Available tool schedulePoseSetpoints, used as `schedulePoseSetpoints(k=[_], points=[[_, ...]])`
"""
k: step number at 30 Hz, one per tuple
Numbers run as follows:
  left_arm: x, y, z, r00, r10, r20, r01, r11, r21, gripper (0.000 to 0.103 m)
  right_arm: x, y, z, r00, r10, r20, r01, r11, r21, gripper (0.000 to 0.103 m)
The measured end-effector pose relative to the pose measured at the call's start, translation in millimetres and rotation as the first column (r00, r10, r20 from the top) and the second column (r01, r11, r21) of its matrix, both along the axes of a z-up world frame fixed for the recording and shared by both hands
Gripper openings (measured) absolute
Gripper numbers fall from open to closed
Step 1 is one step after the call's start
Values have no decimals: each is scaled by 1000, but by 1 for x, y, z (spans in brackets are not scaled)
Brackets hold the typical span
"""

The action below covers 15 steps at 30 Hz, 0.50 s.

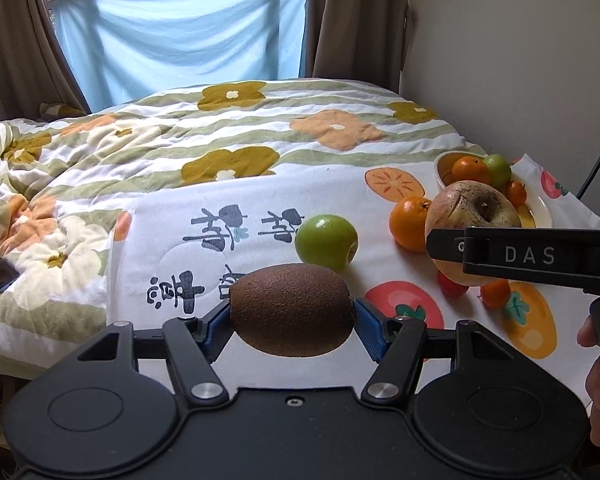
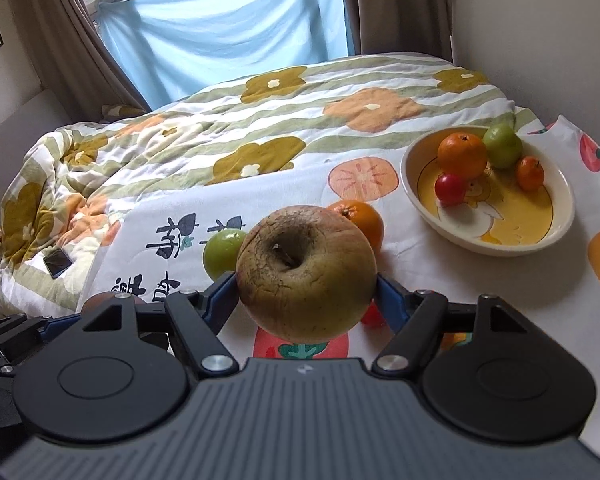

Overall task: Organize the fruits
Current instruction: 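Carry the kiwi toward the white bowl with the left gripper while the right lifts the yellow-brown apple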

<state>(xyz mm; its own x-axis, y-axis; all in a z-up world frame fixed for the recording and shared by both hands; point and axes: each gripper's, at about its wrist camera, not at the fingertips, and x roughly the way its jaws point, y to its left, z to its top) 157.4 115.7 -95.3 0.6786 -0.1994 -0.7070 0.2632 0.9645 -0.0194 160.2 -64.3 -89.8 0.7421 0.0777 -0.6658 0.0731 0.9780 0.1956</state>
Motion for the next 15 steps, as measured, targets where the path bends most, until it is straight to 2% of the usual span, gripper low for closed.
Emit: schedulePoseSetpoints(k=[8,15], points=[[-10,-44,35,999,23,36,-22,999,-28,68,-8,-59,30,999,-8,32,8,1000,12,88],[-6,-97,52,998,11,59,-8,999,-51,68,-10,-126,43,999,-28,42,28,1000,-9,88]])
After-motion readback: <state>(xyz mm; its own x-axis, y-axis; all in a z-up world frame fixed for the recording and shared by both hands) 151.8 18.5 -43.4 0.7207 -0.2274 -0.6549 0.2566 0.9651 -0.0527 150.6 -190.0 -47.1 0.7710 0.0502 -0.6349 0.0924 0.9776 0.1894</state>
